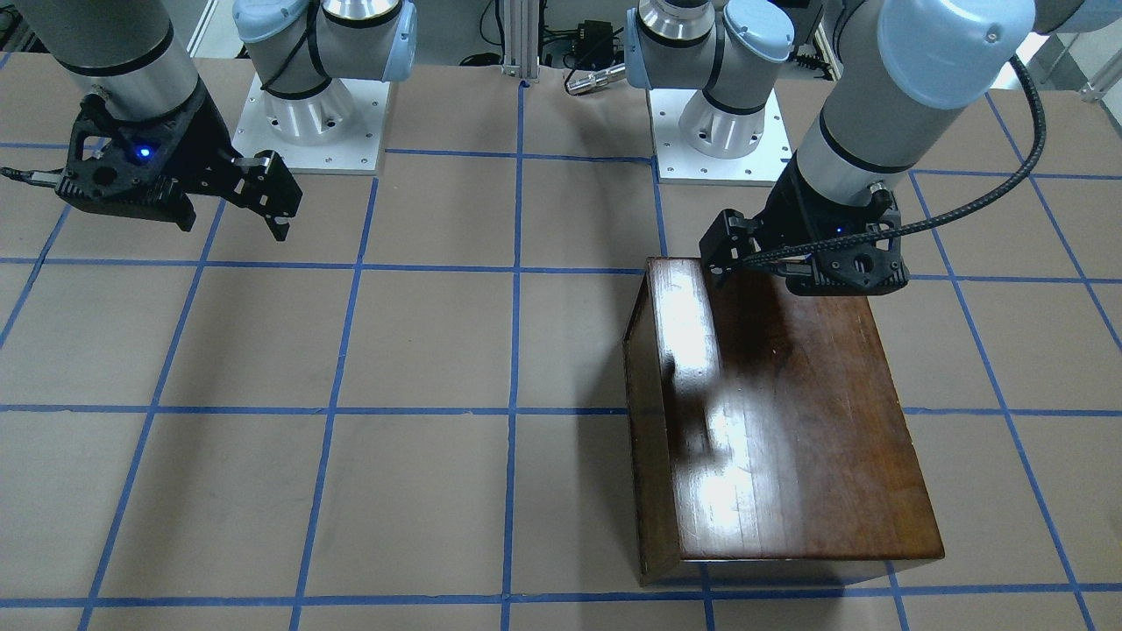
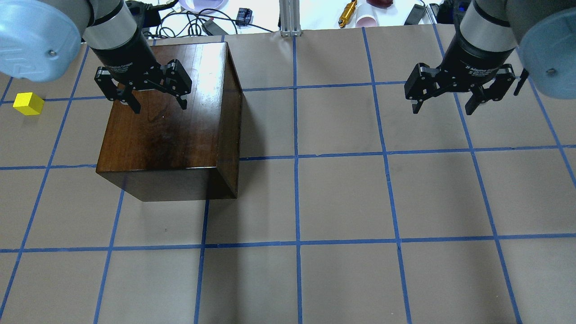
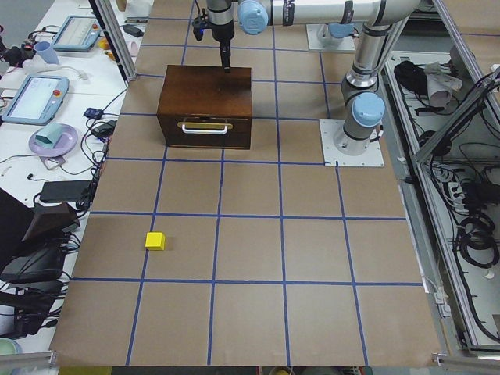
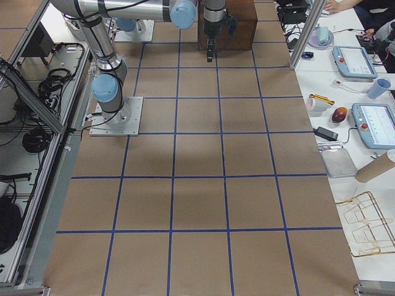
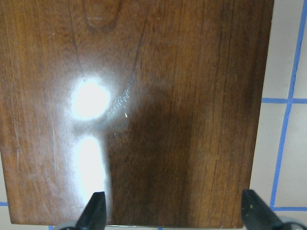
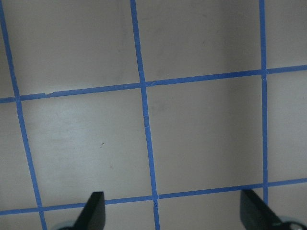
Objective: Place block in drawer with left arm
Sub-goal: 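Move the left gripper off the cabinet top toward the drawer handle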
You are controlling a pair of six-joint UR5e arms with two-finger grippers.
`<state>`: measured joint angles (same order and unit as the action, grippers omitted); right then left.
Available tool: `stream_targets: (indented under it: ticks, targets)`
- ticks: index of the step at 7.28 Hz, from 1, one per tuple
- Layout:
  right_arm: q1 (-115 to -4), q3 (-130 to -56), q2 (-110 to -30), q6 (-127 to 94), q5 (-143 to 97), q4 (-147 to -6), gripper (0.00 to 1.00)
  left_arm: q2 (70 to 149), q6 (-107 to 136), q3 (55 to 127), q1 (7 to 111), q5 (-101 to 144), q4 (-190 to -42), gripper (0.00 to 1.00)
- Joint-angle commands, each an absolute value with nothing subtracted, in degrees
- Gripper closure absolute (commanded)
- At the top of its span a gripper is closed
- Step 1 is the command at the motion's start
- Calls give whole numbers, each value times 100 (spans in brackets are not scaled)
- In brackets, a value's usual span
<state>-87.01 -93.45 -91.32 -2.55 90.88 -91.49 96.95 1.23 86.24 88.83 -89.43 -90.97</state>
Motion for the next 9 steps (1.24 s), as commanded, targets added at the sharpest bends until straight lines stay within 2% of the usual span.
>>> stream_targets:
  ticks: [1, 9]
  targets:
    - [-8701, -9343, -9132, -255, 9088, -9149, 0, 9694, 123, 8622, 8877, -8939, -9097, 0]
    - [-8701, -9343, -9132, -255, 9088, -9149, 0, 9712, 114, 8578, 8842, -8929, -8983, 0]
